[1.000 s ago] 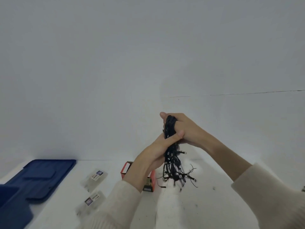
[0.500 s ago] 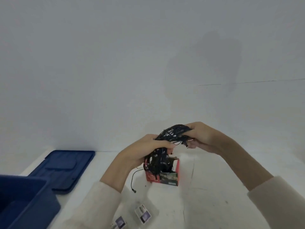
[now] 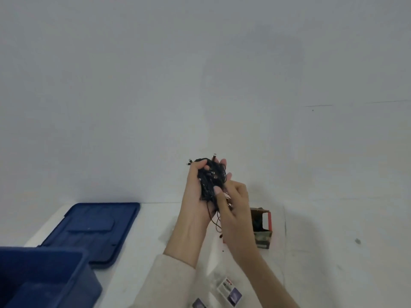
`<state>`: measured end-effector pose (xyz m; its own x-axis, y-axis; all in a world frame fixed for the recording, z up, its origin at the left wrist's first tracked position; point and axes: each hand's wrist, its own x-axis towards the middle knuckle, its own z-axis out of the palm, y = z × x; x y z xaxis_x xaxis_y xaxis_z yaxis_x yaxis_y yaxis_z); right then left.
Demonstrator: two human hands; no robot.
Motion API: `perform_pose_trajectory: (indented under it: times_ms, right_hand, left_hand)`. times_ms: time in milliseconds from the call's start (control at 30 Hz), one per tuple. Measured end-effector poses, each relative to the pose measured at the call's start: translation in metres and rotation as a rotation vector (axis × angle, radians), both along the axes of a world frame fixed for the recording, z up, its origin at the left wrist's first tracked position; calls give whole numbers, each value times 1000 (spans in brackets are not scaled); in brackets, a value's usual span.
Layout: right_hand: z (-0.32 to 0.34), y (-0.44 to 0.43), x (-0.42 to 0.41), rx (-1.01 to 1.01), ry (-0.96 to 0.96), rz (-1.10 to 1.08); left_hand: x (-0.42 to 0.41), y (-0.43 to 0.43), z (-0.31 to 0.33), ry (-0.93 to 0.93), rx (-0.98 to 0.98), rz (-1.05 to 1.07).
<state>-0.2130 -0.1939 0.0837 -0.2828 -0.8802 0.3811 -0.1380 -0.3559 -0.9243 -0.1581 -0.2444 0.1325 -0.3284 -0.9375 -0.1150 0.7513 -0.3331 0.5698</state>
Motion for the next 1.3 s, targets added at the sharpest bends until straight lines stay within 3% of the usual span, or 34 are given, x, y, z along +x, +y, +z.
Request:
perform_pose_trajectory:
  times_ms: [67,133,233,400,467,533,667,833,933,1033,1100,1200,1300]
  right_hand:
    - [-2,2,-1,27,-55,81]
    - [-5,4,-10,105,-251,154]
    - [-12,-5,-27,271,-310,79]
    - [-11,-15,-48,664,-707,487]
    - [-6,-12,-65,653,-760,491]
    - [-4,-14,-84,599,-787,390]
    - [-12,-25,-114,603,-548,134]
    - [-26,-28,-116,696,-283,57]
    - [-35,-23,-111,737,68,-10]
    - [-40,-17,-108,596,413,-131]
    - [-44,-13,-103,505,514,-94]
    - [-57,-11,-96,450,802,10]
    - [-66,-15,-98,505,1004,-1]
  left_hand:
    - [6,-6,2,12,16,57]
    - [14,-17,3,108,28,88]
    - [18,-30,5,291,72,-8]
    - [-11,-35,-4,139,70,-63]
    - [-21,-42,-12,61,48,45]
    - [-30,-48,-26,-150,7,197]
    - [-48,-39,-73,-707,-236,271]
    - [-53,-32,-126,-1131,-874,76]
    - [-48,-34,-141,-1443,-1296,-92]
    - [-40,-40,-139,-1758,-1562,-292]
    - [-41,-44,-138,-1851,-1581,-577]
    - [-46,-56,-133,-1650,-1147,-880]
    - [-40,-73,-106,-1528,-857,-1149]
